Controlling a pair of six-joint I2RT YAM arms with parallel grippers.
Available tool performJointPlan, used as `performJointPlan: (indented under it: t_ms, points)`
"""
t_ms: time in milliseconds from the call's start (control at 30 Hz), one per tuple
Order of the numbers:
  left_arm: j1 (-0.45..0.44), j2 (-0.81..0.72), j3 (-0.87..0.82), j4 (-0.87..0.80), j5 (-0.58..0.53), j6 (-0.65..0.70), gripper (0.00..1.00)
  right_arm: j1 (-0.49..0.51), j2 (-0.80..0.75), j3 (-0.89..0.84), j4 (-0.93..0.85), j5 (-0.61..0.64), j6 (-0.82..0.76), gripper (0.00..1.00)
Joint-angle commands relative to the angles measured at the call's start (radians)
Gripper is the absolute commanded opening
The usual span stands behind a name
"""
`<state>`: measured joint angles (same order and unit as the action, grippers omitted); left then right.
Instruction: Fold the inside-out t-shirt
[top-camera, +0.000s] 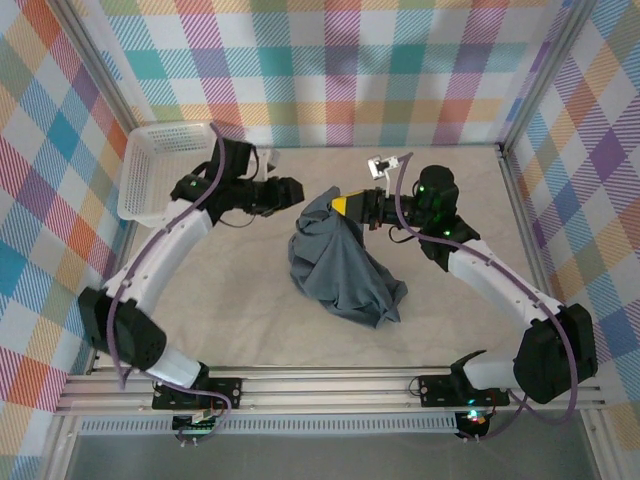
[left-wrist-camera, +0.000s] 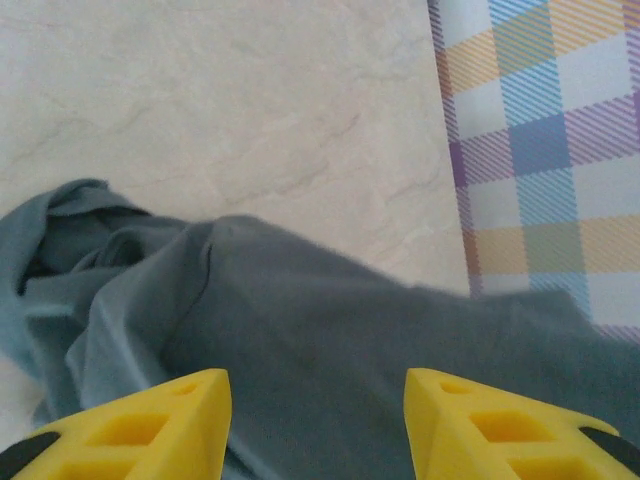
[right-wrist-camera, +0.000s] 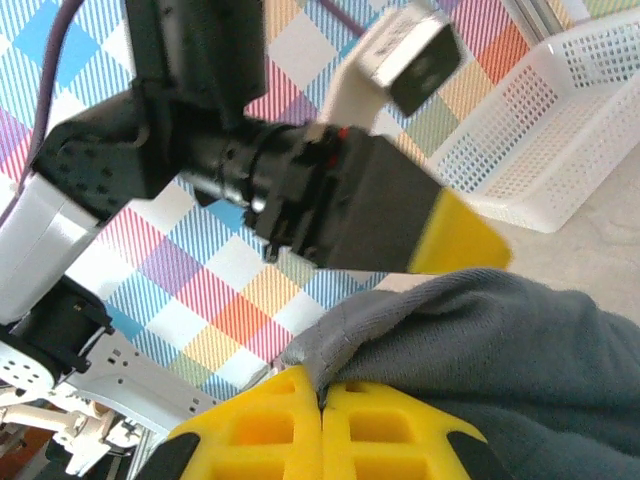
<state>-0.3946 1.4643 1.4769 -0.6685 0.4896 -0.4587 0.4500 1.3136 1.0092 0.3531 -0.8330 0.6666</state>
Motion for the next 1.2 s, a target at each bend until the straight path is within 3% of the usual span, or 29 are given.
performJointPlan:
  t_ms: [0, 167, 267, 367, 500, 567, 933, 1067, 1167]
  points:
    - [-0.043, -0.165, -0.098, 0.081, -0.056, 0.02, 0.5, -0.011, 0.0, 0.011, 0.034, -0.03, 0.019, 0.0]
    - [-0.212, -0.245, -0.215, 0.152, -0.259, 0.049, 0.49, -0.011, 0.029, 0.058, -0.019, -0.042, 0.001, 0.0]
    - [-0.222, -0.215, -0.27, 0.298, -0.21, -0.144, 0.44, -0.011, 0.043, 0.078, -0.039, -0.051, -0.002, 0.0]
    - [-0.222, -0.203, -0.358, 0.615, -0.122, -0.349, 0.56, -0.011, 0.042, 0.083, -0.054, -0.058, -0.004, 0.0]
    - [-0.221, -0.197, -0.37, 0.675, -0.169, -0.405, 0.68, -0.011, 0.033, 0.083, -0.08, -0.061, -0.022, 0.0]
    - [-0.221, -0.197, -0.377, 0.682, -0.178, -0.411, 0.69, -0.011, 0.032, 0.083, -0.085, -0.063, -0.022, 0.0]
    - [-0.201, -0.215, -0.339, 0.563, -0.217, -0.39, 0.02, -0.019, 0.038, 0.094, -0.117, -0.012, -0.002, 0.0]
    - [-0.167, -0.276, -0.26, 0.475, -0.205, -0.37, 0.0, -0.127, 0.058, 0.04, -0.232, 0.107, -0.045, 0.0]
    - [-0.137, -0.27, -0.153, 0.341, -0.15, -0.371, 0.0, -0.183, 0.112, -0.002, -0.317, 0.099, -0.258, 0.0]
